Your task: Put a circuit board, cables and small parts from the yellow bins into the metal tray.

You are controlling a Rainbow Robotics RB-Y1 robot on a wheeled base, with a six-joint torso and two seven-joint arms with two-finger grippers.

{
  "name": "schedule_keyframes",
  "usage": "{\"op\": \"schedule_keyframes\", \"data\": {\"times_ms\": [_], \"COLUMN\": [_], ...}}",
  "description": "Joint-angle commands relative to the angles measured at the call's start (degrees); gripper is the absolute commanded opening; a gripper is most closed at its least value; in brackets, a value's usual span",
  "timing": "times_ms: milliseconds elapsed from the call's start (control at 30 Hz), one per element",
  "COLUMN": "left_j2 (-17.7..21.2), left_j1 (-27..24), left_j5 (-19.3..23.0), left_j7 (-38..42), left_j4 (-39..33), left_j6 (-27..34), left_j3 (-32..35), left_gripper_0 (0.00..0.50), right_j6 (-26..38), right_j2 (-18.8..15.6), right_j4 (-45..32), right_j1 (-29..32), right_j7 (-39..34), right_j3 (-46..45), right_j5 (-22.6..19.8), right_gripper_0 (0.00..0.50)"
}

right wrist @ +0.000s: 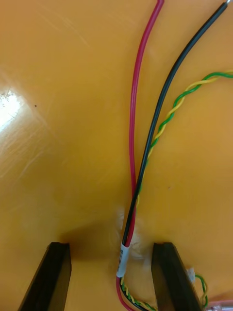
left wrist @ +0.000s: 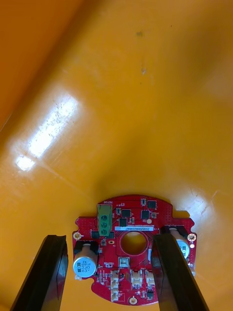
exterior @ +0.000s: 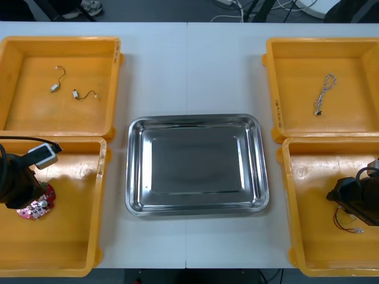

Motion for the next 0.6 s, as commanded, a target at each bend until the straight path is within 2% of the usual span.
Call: {"op": "schedule_keyframes", "data": {"times_ms": [33, 167, 500, 600], "left_j2": [2.7, 2.7, 2.6, 2.7], "left_j1": [1.1, 0.9, 0.9, 0.9], "left_j5": [-0.6, -0.6, -1.3, -1.3], "left_j7": [-4.1, -4.3, -4.8, -4.8], "left_j4": [0.1, 1.7, 3.3, 3.7], "left_j6": [-1.9, -4.2, -6.0, -6.4], "left_j3": [-1.3, -2.5, -3.7, -3.9], "left_gripper_0": [0.5, 0.5, 0.5, 0.5], "right_j6": [-1.0, -1.0, -0.9, 1.7], "right_j2": [0.4, 0.4, 0.3, 0.3], "right_j4": [0.8, 0.8, 0.5, -0.2], "right_j1": [1.3, 1.2, 1.0, -0.1], "right_j7": [-1.6, -1.4, -1.6, -1.6], "right_j3": [1.6, 1.6, 1.2, 0.4], "right_j5": [0.4, 0.3, 0.3, 0.3], "right_gripper_0": [0.086, 0.0, 0.0, 0.0]}}
